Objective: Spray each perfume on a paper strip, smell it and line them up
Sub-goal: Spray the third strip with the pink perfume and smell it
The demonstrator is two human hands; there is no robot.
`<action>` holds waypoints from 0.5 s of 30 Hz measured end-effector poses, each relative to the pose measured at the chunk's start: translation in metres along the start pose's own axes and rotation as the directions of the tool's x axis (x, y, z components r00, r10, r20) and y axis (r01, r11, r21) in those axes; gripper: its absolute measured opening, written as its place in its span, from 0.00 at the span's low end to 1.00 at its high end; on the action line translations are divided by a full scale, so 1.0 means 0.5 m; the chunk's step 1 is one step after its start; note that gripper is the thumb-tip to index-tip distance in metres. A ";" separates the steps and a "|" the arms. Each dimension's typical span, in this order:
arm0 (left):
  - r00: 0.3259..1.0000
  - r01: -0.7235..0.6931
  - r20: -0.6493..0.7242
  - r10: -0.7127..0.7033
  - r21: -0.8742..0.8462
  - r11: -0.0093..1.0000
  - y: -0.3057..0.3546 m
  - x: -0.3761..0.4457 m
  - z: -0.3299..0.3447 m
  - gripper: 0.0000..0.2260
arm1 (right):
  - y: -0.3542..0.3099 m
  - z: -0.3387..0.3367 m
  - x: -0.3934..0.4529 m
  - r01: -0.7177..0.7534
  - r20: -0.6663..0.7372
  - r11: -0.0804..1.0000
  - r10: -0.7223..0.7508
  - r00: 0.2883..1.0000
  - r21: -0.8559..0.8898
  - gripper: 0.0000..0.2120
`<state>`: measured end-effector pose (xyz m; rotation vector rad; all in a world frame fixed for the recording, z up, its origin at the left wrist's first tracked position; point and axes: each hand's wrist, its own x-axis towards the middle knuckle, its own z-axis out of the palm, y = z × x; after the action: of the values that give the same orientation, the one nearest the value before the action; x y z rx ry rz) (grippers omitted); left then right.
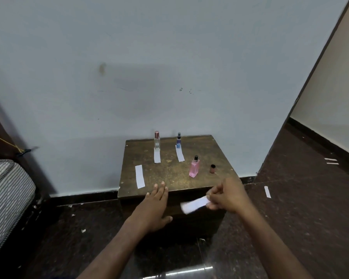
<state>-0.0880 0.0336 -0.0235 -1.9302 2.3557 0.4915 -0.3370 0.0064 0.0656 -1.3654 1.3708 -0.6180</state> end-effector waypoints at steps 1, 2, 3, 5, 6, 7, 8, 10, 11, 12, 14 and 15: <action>1.000 -0.001 0.002 0.001 0.002 1.000 0.000 0.000 -0.002 0.45 | 0.002 0.000 0.004 0.002 -0.003 1.000 -0.002 1.000 0.020 0.05; 1.000 -0.002 0.004 0.002 0.004 1.000 -0.001 0.001 -0.004 0.45 | -0.009 -0.003 0.002 0.035 0.029 0.983 -0.041 0.999 0.179 0.06; 1.000 -0.003 0.003 0.003 0.007 1.000 -0.001 0.002 -0.004 0.45 | -0.024 -0.011 -0.005 0.064 0.105 0.909 -0.118 0.987 0.413 0.08; 1.000 -0.002 0.006 0.002 0.007 1.000 -0.002 0.002 -0.004 0.45 | -0.055 -0.025 -0.024 0.043 0.189 0.622 -0.303 0.934 0.782 0.10; 1.000 -0.001 0.008 0.001 0.004 1.000 -0.001 0.002 -0.003 0.45 | -0.059 -0.028 -0.025 0.005 0.214 0.553 -0.330 0.919 0.833 0.10; 1.000 0.001 0.010 -0.001 0.003 1.000 0.000 0.001 -0.002 0.45 | -0.050 -0.027 -0.013 -0.015 0.227 0.592 -0.285 0.931 0.805 0.08; 1.000 0.004 0.010 -0.004 0.003 1.000 0.000 0.001 -0.001 0.45 | -0.029 -0.020 0.000 0.011 0.181 0.772 -0.162 0.970 0.635 0.06; 1.000 0.011 0.009 -0.011 0.005 1.000 0.001 0.002 0.000 0.46 | 0.001 -0.007 0.006 0.005 0.000 0.999 -0.005 1.000 0.037 0.03; 1.000 0.012 0.011 -0.012 0.006 1.000 0.001 0.001 -0.001 0.46 | 0.010 -0.007 0.010 -0.013 -0.023 0.993 0.010 1.000 -0.118 0.02; 1.000 0.010 0.014 -0.010 0.007 1.000 0.000 0.002 -0.002 0.45 | 0.007 -0.007 0.010 0.016 -0.008 0.996 -0.017 1.000 -0.092 0.02; 1.000 0.007 0.014 -0.007 0.006 1.000 -0.001 0.003 -0.005 0.44 | -0.022 -0.021 -0.007 0.076 0.149 0.928 -0.139 0.979 0.366 0.09; 1.000 0.009 0.014 -0.009 0.005 1.000 -0.001 0.003 -0.005 0.44 | -0.041 -0.028 -0.020 0.065 0.197 0.805 -0.222 0.955 0.590 0.10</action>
<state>-0.0875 0.0315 -0.0215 -1.9282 2.3365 0.4956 -0.3437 0.0069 0.0916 -1.0045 0.7713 -0.8465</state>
